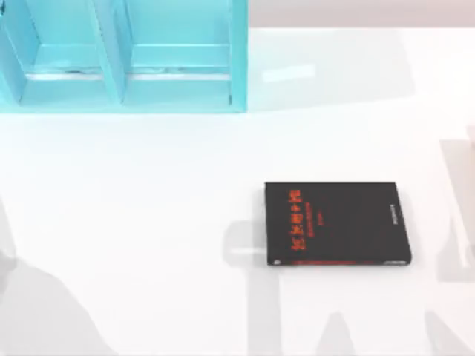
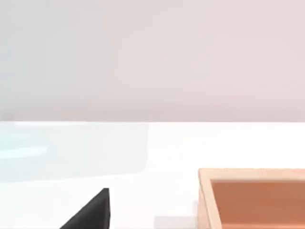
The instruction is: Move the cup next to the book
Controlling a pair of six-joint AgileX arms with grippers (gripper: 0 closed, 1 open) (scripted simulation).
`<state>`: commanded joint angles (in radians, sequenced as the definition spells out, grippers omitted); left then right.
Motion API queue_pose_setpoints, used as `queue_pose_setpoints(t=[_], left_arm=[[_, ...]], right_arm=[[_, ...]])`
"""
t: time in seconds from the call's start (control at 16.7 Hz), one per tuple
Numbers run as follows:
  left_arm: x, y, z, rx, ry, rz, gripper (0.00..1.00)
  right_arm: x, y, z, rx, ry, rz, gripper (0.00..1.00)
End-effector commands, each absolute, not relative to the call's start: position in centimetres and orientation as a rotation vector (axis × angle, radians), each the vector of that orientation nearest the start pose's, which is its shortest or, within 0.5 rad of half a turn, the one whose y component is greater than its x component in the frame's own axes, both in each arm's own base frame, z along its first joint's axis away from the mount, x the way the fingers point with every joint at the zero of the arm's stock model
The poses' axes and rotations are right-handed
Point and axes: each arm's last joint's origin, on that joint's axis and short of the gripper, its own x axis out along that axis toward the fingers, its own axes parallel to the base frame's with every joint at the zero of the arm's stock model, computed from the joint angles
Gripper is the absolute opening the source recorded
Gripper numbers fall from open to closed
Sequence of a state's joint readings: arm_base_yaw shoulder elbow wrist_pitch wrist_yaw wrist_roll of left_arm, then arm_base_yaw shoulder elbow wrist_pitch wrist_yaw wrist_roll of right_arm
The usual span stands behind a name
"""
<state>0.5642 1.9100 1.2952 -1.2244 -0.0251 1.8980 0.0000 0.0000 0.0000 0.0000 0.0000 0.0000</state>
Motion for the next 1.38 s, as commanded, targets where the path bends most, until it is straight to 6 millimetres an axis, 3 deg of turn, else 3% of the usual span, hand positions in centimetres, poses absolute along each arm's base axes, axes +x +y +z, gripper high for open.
queue_pose_setpoints(t=[0.36, 0.72, 1.08, 1.38], left_arm=[[33.3, 7.9, 14.5, 0.611, 1.776, -1.096, 0.0], [37.3, -4.1, 14.4, 0.533, 2.004, -0.661, 0.0], [38.7, -15.1, 16.4, 0.413, 1.91, -0.246, 0.0], [38.4, -21.5, 19.5, 0.232, 1.738, -0.074, 0.0]], right_arm=[[10.6, -0.1, 16.0, 0.0, 0.0, 0.0, 1.0], [10.6, -0.1, 16.0, 0.0, 0.0, 0.0, 1.0], [10.6, -0.1, 16.0, 0.0, 0.0, 0.0, 1.0], [10.6, -0.1, 16.0, 0.0, 0.0, 0.0, 1.0]])
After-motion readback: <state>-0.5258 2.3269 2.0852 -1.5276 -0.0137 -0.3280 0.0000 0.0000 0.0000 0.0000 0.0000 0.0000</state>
